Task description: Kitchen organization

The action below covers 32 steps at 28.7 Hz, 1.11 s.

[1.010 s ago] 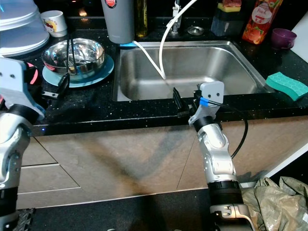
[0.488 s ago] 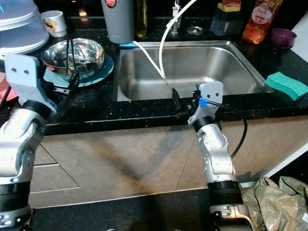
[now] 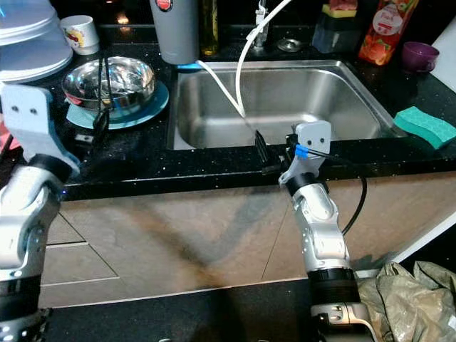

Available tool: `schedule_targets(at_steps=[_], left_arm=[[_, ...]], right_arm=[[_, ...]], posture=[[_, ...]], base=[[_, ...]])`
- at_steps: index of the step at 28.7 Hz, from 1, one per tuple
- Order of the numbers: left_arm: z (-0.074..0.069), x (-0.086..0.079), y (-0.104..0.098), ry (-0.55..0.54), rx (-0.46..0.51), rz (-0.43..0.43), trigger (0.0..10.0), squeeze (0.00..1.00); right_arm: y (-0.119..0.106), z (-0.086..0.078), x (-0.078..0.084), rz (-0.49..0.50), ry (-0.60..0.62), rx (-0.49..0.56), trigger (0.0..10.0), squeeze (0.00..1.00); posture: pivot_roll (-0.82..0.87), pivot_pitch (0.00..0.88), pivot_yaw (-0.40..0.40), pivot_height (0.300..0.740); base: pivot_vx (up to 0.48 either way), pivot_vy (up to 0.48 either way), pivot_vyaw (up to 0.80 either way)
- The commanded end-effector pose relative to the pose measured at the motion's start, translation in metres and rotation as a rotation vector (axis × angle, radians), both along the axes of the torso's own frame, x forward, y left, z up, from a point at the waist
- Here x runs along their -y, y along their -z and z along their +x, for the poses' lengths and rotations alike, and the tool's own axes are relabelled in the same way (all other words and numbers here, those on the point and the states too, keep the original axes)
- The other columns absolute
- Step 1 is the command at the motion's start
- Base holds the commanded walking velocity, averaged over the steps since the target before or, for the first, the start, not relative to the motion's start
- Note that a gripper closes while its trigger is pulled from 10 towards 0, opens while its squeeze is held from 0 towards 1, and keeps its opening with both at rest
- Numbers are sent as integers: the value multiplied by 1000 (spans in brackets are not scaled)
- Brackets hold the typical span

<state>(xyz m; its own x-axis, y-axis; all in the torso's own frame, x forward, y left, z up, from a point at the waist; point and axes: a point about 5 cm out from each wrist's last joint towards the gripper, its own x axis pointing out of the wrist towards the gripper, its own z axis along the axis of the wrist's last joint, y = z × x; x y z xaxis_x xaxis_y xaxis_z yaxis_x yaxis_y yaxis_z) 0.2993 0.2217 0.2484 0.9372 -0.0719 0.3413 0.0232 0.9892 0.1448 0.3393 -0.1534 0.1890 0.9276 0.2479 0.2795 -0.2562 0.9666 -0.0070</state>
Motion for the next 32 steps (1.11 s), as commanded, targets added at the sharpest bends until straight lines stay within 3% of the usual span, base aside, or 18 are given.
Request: schedule_targets(at_steps=[1,12,22,32], left_arm=[[-4,-2,-2,0,16,17,10000,0],[-4,-23,6,-128,-9,25,10000,0],[8,-12,6,-75,-6,-4,10000,0],[12,-11,6,-71,-6,-7,10000,0]], right_arm=[[2,-2,2,3,3,-10,10000,0],[3,-2,-1,3,-6,-16,10000,0],[1,-1,0,2,-3,-10,10000,0],[0,-1,0,2,-1,-8,10000,0]], posture=[[24,117,-30,740],[23,118,-37,740],[17,116,-33,740],[17,118,-32,740]], base=[[0,0,0],[0,0,0],[0,0,0],[0,0,0]])
